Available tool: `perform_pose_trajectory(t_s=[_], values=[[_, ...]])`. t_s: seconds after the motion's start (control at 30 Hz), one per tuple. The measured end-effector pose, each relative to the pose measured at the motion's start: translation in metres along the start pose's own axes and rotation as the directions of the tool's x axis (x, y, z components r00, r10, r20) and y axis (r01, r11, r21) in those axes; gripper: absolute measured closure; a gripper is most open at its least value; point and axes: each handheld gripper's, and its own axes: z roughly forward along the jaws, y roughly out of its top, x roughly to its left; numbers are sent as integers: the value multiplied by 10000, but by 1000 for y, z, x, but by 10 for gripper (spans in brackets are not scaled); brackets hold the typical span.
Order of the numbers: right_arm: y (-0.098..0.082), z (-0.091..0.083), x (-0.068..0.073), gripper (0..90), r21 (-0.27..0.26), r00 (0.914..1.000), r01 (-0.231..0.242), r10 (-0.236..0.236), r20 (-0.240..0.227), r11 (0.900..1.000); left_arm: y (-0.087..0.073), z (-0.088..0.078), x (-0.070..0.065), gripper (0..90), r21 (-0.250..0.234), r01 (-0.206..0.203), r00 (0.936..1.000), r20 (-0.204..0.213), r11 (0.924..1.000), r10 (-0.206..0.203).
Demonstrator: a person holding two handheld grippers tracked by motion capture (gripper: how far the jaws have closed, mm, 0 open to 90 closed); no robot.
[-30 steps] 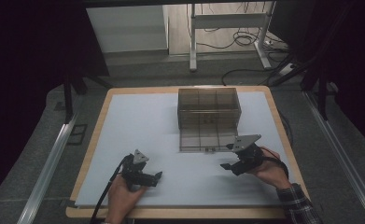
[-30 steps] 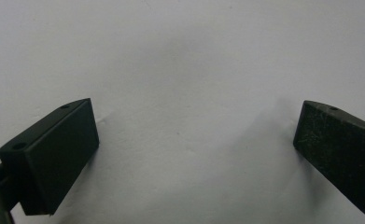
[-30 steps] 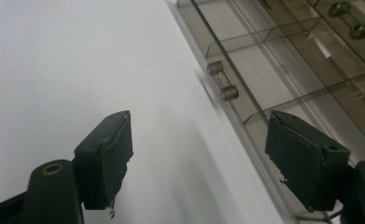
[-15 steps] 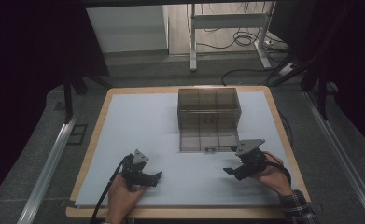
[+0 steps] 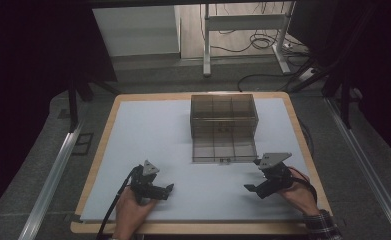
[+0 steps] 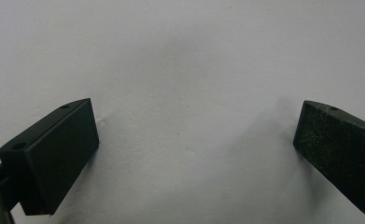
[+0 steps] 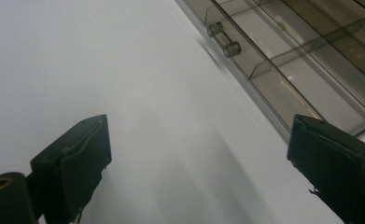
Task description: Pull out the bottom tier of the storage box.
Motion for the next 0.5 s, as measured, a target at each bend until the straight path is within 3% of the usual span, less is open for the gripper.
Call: perform_pose_trajectory(t_s=[0.5], values=[[-25,-9,-1,11,-195,9974,-591,599,406,9981,0,0,0,0,4,-7,10000,0,10000,7]])
